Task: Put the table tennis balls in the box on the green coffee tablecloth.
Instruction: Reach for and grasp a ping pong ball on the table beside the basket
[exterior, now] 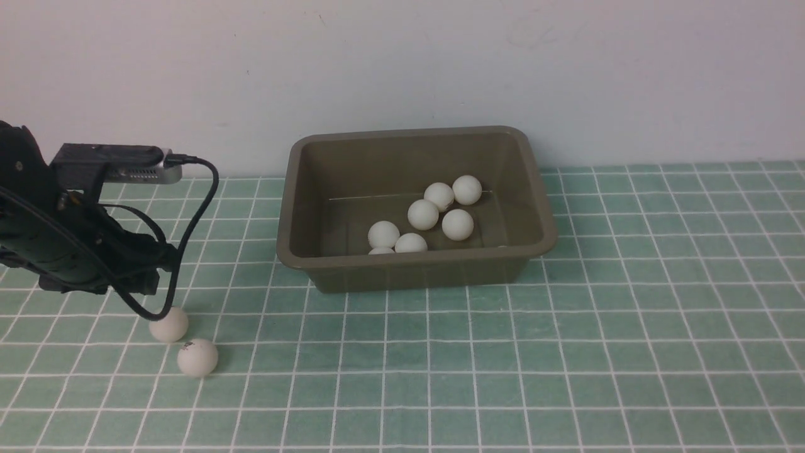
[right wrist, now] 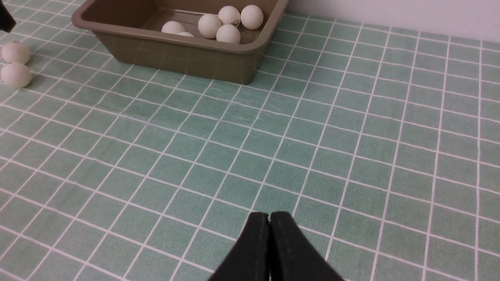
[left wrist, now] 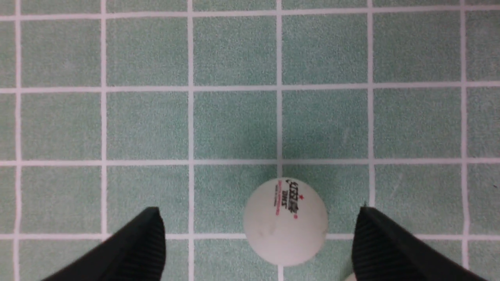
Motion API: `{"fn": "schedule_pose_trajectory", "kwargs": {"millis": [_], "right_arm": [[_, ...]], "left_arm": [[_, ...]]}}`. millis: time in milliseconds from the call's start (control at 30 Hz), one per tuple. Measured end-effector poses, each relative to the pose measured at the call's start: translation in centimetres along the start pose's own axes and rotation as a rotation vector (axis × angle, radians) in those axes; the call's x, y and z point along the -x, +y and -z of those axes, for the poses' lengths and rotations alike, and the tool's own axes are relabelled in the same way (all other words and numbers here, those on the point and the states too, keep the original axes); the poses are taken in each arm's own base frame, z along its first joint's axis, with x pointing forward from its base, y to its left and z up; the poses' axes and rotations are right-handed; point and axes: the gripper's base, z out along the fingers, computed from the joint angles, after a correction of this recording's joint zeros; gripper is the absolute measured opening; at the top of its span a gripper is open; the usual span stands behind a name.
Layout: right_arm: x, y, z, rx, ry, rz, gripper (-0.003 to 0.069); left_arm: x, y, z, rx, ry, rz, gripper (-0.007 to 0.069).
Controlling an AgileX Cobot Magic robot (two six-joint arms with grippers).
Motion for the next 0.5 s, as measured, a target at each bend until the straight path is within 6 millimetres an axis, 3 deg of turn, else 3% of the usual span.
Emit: {"fn": "schedule_pose_trajectory", "kwargs": {"millis": [367,500], "right_arm": [[0.0,0.1,0.0,0.015,-0.002,-0.007,-0.0017],[0.0,0.2,0.0,0.018,-0.003,-0.008,-0.0017]], "left_arm": [[-0.7,0.0,-4.9,-0.008,0.102,0.015,0.0587],[-0.7,0.0,-5.5,-0.015,0.100,0.030,0.0514]]}}
